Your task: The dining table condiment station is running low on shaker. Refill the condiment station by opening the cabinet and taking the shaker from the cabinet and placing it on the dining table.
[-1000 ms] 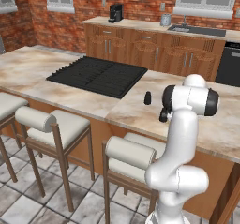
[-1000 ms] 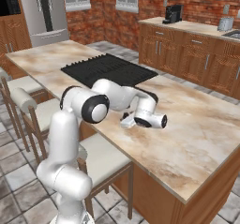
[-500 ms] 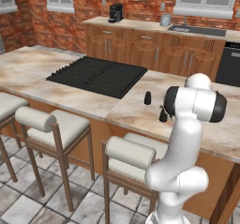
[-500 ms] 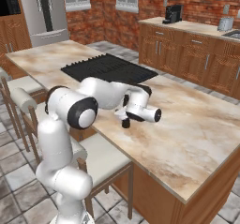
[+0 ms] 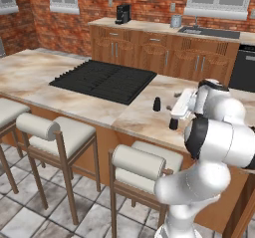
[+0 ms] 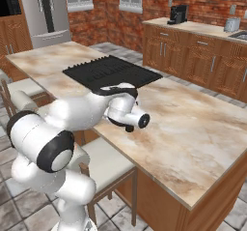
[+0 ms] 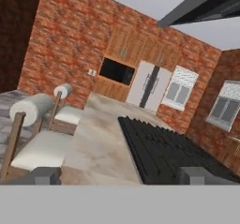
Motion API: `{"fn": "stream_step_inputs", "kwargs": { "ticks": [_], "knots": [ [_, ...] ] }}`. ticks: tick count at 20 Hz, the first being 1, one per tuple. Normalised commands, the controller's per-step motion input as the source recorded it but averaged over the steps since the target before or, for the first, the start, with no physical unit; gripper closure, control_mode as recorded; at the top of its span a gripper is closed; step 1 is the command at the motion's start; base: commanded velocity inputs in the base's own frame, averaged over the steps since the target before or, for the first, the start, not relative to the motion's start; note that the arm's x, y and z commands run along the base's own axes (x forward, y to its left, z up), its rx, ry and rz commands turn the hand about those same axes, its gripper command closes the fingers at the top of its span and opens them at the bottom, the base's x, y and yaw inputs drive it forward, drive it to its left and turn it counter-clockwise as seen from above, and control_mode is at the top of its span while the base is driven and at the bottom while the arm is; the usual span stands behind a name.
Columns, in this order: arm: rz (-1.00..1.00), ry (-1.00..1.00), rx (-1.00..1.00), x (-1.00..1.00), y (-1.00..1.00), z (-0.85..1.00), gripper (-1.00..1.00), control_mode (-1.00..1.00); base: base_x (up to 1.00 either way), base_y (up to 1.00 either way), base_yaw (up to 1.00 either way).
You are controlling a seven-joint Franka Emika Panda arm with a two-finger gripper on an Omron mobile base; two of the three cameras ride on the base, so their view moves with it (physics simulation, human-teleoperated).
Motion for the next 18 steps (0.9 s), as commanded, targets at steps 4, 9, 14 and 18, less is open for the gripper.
{"fn": "stream_step_inputs", "kwargs": {
  "ticks": [4,9,14,18],
  "knots": [
    [-0.14,-0.04,-0.10,-0.37,0.37,1.00,-1.00,-1.00,0.00,0.00,0.00],
    [-0.15,0.03,-0.09,-0.25,0.25,1.00,-1.00,-1.00,0.00,0.00,0.00],
    [-0.11,0.11,-0.09,-0.26,0.16,1.00,-1.00,-1.00,0.00,0.00,0.00],
    [-0.10,0.08,-0.07,-0.58,0.22,1.00,-1.00,-1.00,0.00,0.00,0.00]
  ]
}}
